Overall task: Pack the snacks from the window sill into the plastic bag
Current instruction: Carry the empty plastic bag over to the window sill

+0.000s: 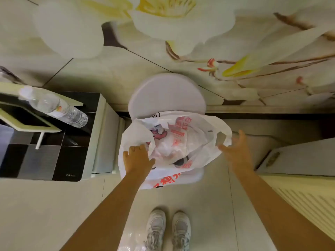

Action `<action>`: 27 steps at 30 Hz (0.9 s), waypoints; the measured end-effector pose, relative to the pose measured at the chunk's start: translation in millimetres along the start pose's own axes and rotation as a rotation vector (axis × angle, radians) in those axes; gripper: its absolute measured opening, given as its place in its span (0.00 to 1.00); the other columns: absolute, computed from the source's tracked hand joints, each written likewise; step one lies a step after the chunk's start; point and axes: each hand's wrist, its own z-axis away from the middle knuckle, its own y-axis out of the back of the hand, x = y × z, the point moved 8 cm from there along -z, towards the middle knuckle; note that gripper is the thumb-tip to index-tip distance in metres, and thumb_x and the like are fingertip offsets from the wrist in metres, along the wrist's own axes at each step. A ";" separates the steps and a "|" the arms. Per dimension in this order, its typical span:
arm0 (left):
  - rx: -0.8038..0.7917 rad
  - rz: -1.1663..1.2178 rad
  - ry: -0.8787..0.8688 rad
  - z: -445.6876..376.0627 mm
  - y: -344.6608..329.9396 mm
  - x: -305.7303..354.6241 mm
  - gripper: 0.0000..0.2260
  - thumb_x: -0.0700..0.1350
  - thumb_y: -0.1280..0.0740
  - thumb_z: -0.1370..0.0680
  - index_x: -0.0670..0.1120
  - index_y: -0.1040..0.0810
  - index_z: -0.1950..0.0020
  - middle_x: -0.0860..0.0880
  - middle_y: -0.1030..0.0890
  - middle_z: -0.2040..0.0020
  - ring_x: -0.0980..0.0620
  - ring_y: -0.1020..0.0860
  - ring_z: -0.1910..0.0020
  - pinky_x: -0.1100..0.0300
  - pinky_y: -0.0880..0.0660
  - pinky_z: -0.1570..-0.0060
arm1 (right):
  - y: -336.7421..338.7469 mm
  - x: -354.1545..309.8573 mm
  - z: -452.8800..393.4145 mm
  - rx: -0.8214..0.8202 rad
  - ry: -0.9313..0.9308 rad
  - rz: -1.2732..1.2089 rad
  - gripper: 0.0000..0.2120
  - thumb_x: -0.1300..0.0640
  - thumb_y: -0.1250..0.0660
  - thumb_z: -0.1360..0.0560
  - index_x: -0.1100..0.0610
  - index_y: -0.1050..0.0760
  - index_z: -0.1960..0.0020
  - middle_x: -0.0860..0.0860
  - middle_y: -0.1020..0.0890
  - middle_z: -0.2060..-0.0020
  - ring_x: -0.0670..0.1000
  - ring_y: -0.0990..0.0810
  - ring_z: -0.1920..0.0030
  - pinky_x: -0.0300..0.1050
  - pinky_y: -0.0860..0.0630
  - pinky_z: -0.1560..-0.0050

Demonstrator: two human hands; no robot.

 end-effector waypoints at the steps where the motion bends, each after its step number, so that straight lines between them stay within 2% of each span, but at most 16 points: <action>1: -0.022 -0.012 0.028 -2.6 -1.2 -3.4 0.23 0.59 0.38 0.23 0.46 0.31 0.35 0.48 0.23 0.40 0.48 0.28 0.39 0.54 0.34 0.41 | -1.9 1.9 -5.2 -0.001 -0.034 -0.072 0.40 0.60 0.28 0.27 0.56 0.48 0.23 0.56 0.33 0.29 0.58 0.32 0.31 0.53 0.33 0.36; 3: -0.023 -0.017 0.045 -9.6 -7.4 -7.7 0.22 0.59 0.39 0.23 0.46 0.30 0.36 0.48 0.23 0.41 0.48 0.29 0.38 0.53 0.36 0.39 | -5.8 4.2 -13.4 -0.004 -0.050 -0.115 0.40 0.60 0.29 0.27 0.56 0.48 0.23 0.56 0.34 0.28 0.58 0.32 0.31 0.54 0.33 0.35; 6: -0.054 -0.014 -0.027 -18.8 -19.8 -3.2 0.22 0.58 0.38 0.23 0.48 0.31 0.34 0.48 0.23 0.41 0.48 0.28 0.39 0.53 0.36 0.36 | -10.5 4.9 -21.6 0.005 -0.052 -0.105 0.37 0.62 0.29 0.27 0.58 0.45 0.24 0.57 0.33 0.29 0.58 0.32 0.32 0.53 0.32 0.36; 9: -0.129 -0.021 -0.059 -19.7 -35.7 -0.3 0.22 0.59 0.38 0.23 0.50 0.32 0.33 0.48 0.23 0.43 0.48 0.26 0.42 0.52 0.37 0.35 | -16.9 2.2 -23.8 -0.013 -0.055 -0.077 0.29 0.65 0.30 0.27 0.63 0.36 0.29 0.59 0.27 0.36 0.56 0.26 0.40 0.47 0.30 0.44; 11: -0.108 -0.013 -0.032 -15.1 -34.9 -1.7 0.18 0.58 0.38 0.23 0.52 0.29 0.36 0.50 0.22 0.49 0.50 0.26 0.48 0.53 0.36 0.37 | -19.6 6.3 -22.8 -0.016 -0.071 -0.083 0.24 0.65 0.31 0.26 0.63 0.32 0.32 0.60 0.23 0.39 0.55 0.24 0.44 0.45 0.29 0.48; 13: -0.023 0.117 0.022 -8.4 -21.1 -2.8 0.14 0.57 0.39 0.22 0.52 0.28 0.40 0.52 0.23 0.55 0.51 0.26 0.54 0.54 0.35 0.42 | -19.6 8.8 -17.4 -0.020 -0.075 -0.124 0.21 0.66 0.32 0.26 0.63 0.28 0.35 0.60 0.20 0.43 0.54 0.23 0.49 0.44 0.28 0.49; 17: 0.142 0.547 0.057 11.9 28.6 -4.0 0.14 0.57 0.38 0.22 0.51 0.27 0.40 0.51 0.22 0.53 0.50 0.23 0.53 0.52 0.26 0.45 | -14.8 -6.7 3.9 -0.107 -0.062 -0.220 0.18 0.65 0.30 0.27 0.61 0.26 0.37 0.57 0.18 0.47 0.54 0.21 0.48 0.44 0.26 0.49; 19: 0.191 0.723 0.031 18.9 60.9 -7.7 0.11 0.53 0.34 0.23 0.50 0.24 0.43 0.52 0.20 0.55 0.52 0.23 0.57 0.60 0.26 0.57 | -6.2 -23.9 16.0 -0.134 -0.033 -0.281 0.16 0.64 0.31 0.26 0.60 0.25 0.38 0.54 0.18 0.49 0.52 0.20 0.51 0.42 0.25 0.52; 21: 0.184 0.903 0.010 27.4 91.5 -14.9 0.08 0.48 0.31 0.24 0.49 0.22 0.47 0.50 0.18 0.55 0.53 0.22 0.59 0.63 0.28 0.62 | 6.4 -43.6 31.3 -0.165 0.011 -0.309 0.15 0.63 0.32 0.25 0.59 0.25 0.38 0.51 0.16 0.53 0.52 0.19 0.52 0.47 0.22 0.50; 23: 0.117 1.085 0.008 36.2 125.3 -20.0 0.07 0.45 0.28 0.26 0.49 0.21 0.49 0.49 0.17 0.56 0.51 0.19 0.58 0.58 0.23 0.57 | 25.2 -69.9 49.2 -0.190 0.062 -0.338 0.15 0.64 0.34 0.24 0.57 0.25 0.38 0.52 0.15 0.57 0.53 0.17 0.53 0.53 0.21 0.48; 25: 0.042 1.179 0.013 44.5 151.9 -19.3 0.08 0.46 0.29 0.25 0.48 0.20 0.47 0.50 0.16 0.57 0.51 0.19 0.56 0.53 0.22 0.50 | 42.2 -90.0 62.9 -0.214 0.095 -0.360 0.14 0.66 0.35 0.24 0.57 0.26 0.39 0.53 0.15 0.57 0.54 0.16 0.56 0.52 0.20 0.50; 27: 0.003 1.201 0.001 64.6 192.4 -17.2 0.04 0.48 0.30 0.24 0.49 0.20 0.52 0.52 0.18 0.58 0.53 0.20 0.56 0.62 0.25 0.54 | 68.9 -118.2 86.5 -0.240 0.121 -0.378 0.15 0.67 0.36 0.23 0.58 0.27 0.38 0.54 0.15 0.56 0.55 0.16 0.57 0.52 0.20 0.51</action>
